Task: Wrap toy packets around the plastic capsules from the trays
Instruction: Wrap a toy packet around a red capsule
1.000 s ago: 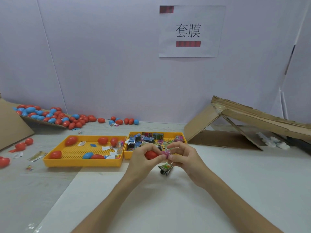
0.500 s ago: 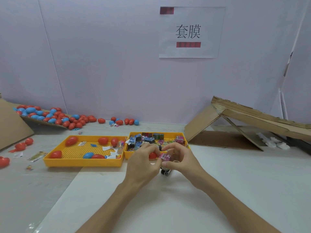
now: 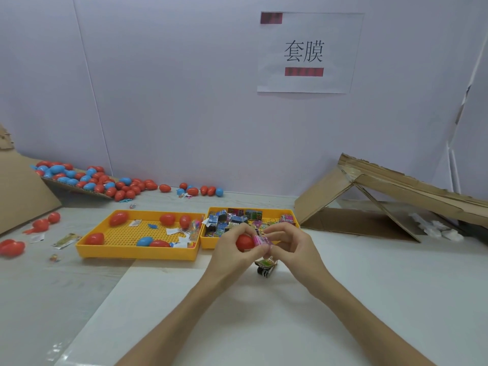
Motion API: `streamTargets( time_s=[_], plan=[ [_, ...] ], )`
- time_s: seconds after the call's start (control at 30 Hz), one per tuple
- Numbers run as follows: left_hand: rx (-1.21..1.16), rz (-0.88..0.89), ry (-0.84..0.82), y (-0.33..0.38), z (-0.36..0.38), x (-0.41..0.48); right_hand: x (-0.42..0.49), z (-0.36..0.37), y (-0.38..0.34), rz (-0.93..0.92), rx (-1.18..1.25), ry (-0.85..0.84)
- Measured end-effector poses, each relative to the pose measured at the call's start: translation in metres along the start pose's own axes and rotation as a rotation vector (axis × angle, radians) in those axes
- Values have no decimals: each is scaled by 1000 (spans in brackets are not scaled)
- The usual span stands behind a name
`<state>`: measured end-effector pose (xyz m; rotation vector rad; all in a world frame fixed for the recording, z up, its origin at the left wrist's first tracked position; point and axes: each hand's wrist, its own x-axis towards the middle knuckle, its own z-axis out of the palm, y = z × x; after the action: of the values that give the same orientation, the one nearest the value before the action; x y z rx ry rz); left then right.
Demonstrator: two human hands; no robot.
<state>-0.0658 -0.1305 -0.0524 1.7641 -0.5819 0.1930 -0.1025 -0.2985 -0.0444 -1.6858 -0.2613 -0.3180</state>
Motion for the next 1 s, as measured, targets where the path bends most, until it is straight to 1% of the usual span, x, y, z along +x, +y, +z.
streamTargets(
  time_s=[0.13, 0.23, 0.33, 0.5, 0.77, 1.0],
  plan=[
    [-145, -48, -101, 2, 2, 0, 1, -2, 1, -10, -47, 69],
    [-226, -61, -144, 3, 1, 1, 2, -4, 2, -22, -77, 112],
    [-270, -55, -171, 5, -1, 1, 2, -5, 1, -35, -79, 122],
    [-213, -34, -129, 5, -2, 0, 1, -5, -1, -16, -59, 134],
    [-150, 41, -126, 4, -2, 1, 2, -7, -2, 11, -74, 144],
    [-94, 15, -160, 4, -1, 2, 1, -8, -7, -6, -39, 136]
  ],
)
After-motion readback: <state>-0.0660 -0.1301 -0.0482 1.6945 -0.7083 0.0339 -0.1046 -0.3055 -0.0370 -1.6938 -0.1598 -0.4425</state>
